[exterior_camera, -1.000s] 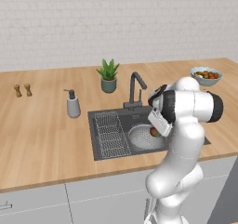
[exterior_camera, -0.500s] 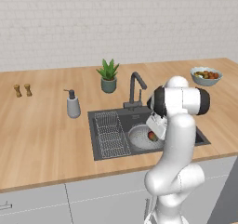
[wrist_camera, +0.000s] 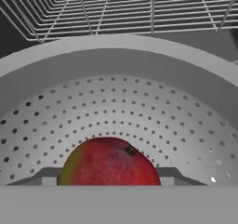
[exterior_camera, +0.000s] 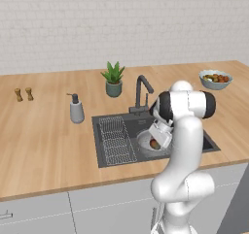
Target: Put the colander in the sink, put the mango in the colander, and turn on the sink faucet and pour water over the colander.
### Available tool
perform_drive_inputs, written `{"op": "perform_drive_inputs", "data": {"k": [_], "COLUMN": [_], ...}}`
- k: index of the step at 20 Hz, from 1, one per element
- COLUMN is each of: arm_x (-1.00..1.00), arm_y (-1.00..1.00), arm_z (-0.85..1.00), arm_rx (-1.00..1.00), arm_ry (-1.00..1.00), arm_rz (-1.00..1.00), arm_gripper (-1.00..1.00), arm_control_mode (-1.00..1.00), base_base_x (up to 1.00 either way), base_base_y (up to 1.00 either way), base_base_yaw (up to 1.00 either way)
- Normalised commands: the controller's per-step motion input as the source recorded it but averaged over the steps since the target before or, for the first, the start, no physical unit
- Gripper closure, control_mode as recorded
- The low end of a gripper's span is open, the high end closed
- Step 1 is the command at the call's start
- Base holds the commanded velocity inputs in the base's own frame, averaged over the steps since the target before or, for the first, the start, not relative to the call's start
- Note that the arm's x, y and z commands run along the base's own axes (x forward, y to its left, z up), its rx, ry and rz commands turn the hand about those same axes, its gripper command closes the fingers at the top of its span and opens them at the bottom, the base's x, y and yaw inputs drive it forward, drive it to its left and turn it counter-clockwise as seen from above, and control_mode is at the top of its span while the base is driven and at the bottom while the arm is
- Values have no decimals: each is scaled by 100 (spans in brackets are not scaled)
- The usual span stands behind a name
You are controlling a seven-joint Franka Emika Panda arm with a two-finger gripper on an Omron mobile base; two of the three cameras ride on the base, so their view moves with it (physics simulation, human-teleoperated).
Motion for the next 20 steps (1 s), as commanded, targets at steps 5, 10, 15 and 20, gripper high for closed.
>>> {"op": "perform_drive_inputs", "data": {"k": [5,10,15,20], "arm_x": [-5,-24,-26,-3], "arm_y": [6,7,0,0], "arm_z": [-14,1,21,41], "arm_rx": [0,0,0,0], "arm_ry": [-5,-7,-11,-6], "arm_rz": [-3,-5,-7,-12], "arm_gripper": [100,-100,-100,-100], "arm_control_mode": [-100,-100,-100,-100], "base_base_x": [0,0,0,0], "base_base_y": [0,0,0,0], "base_base_yaw": [0,0,0,0]}}
